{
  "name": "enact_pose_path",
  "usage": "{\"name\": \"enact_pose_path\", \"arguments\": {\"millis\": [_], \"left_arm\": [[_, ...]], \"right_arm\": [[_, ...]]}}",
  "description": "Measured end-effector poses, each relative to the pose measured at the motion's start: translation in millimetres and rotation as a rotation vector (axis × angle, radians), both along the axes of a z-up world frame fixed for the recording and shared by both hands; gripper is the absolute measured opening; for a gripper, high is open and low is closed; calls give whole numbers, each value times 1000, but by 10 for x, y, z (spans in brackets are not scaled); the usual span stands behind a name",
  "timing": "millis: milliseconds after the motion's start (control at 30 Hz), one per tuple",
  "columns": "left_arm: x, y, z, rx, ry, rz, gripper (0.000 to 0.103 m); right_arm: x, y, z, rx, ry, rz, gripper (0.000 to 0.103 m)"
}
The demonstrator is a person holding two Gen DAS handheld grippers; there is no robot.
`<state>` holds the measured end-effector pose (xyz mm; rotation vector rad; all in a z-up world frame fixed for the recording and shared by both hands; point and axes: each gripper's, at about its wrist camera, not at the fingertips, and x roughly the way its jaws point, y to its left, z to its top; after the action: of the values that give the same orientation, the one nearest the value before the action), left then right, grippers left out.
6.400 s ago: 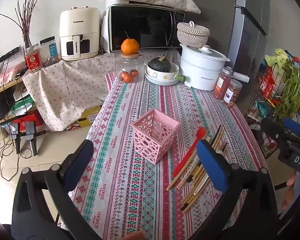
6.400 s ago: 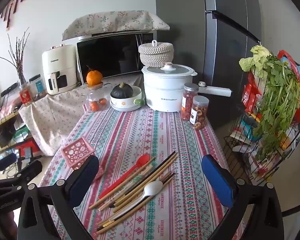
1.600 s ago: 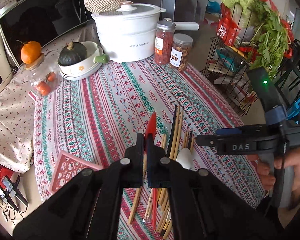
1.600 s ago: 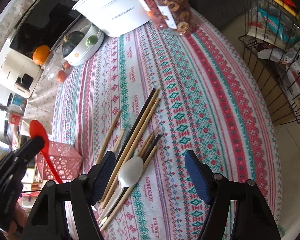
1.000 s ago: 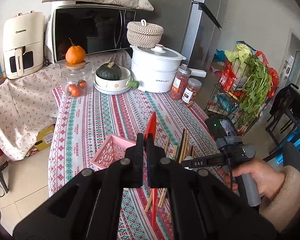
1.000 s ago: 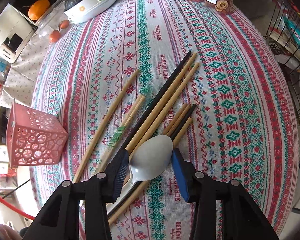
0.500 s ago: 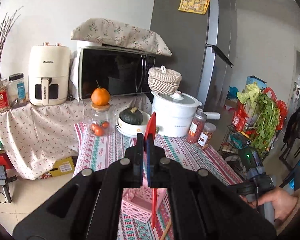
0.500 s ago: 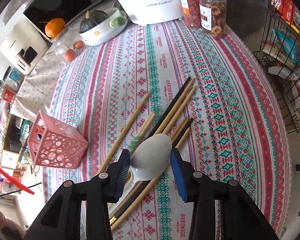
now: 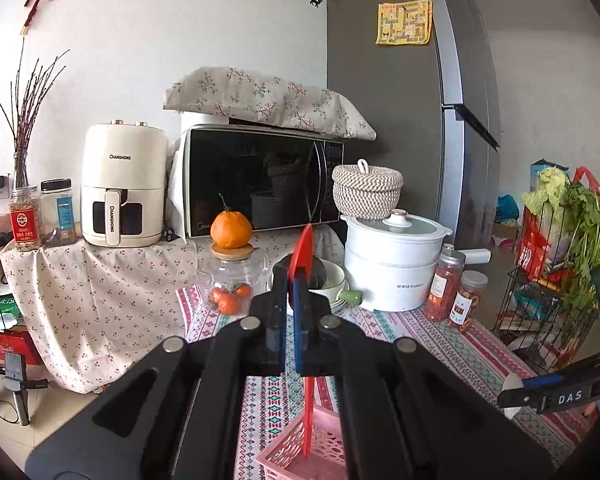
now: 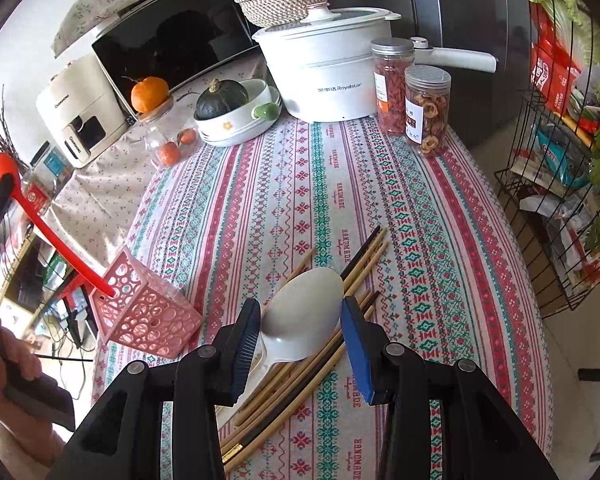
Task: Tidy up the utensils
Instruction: 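Lower the red spoon into the pink basket with the left tool while the right tool lifts the white spoon, then place the white spoon into the pink basket with the right tool and release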
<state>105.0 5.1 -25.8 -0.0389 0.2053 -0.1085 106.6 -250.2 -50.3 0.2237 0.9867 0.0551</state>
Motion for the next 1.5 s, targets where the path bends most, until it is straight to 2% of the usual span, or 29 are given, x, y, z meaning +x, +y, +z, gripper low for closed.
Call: {"name": "enact_pose_path", "arguments": {"millis": [300, 367, 433, 567, 700, 833, 1033, 1267, 1400, 1500], "left_arm": [[149, 20, -153, -19, 149, -19, 4], [191, 39, -161, -44, 200, -27, 10], [203, 77, -150, -77, 239, -29, 24], [150, 167, -78, -139, 297, -36, 40], [59, 217, -39, -134, 407, -36, 67], [-27, 306, -38, -132, 517, -1, 79], [-208, 402, -78, -104, 584, 59, 90], [-193, 637, -183, -132, 599, 109, 91], [-132, 746, -223, -161, 639, 113, 91], [-165, 789, -183, -173, 639, 98, 91]], "right_arm": [[5, 71, 30, -22, -32, 11, 42], [-5, 110, 52, -35, -46, 19, 42], [-23, 153, 81, -53, -65, 27, 42], [-56, 223, 156, -89, -113, 37, 42], [-83, 317, 274, -100, -166, 54, 42], [-151, 444, 452, -116, -246, 72, 42], [-253, 732, 762, -164, -379, 112, 42], [-237, 1097, 1115, -221, -523, 146, 42], [-100, 1377, 1126, -284, -562, 178, 42], [-26, 1552, 999, -324, -572, 197, 43]]}}
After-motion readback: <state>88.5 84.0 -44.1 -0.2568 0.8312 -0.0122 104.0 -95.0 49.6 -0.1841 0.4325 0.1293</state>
